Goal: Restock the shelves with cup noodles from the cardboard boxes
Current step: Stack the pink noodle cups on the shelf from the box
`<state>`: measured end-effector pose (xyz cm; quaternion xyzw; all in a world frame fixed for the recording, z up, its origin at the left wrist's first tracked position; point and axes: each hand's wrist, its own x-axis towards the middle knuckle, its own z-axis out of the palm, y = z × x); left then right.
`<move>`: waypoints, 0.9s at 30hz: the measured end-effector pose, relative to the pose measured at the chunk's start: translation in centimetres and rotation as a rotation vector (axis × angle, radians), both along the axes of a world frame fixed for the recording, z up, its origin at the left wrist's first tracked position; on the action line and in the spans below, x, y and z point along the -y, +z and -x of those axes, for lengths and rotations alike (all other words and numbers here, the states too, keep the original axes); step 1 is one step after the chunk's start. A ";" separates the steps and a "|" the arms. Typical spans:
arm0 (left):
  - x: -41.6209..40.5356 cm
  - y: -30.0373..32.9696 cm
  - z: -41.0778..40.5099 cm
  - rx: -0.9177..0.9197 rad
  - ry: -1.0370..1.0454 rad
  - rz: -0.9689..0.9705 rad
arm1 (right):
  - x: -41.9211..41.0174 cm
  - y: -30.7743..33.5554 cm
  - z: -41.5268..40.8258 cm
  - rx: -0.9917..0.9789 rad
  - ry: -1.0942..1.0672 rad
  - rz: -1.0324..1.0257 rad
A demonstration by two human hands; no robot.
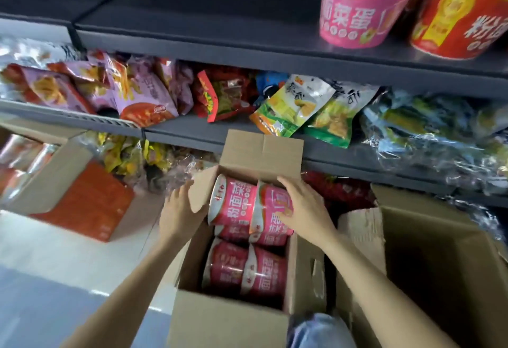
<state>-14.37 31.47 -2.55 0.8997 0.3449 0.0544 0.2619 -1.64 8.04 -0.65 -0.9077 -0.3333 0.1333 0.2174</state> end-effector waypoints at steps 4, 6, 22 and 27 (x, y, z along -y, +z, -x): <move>-0.8 -4.0 2.1 -0.231 0.055 0.086 | -2.4 -5.6 0.0 -0.027 0.129 0.309; -0.3 -4.4 2.2 -0.196 0.054 0.129 | -3.4 -7.2 -0.4 0.005 0.157 0.388; 6.4 -9.3 -5.8 0.381 0.807 1.340 | 0.6 0.2 1.3 0.275 -0.097 -0.045; 9.8 -9.2 -8.2 0.412 1.082 1.195 | 4.0 0.4 0.6 -0.116 -0.388 -0.418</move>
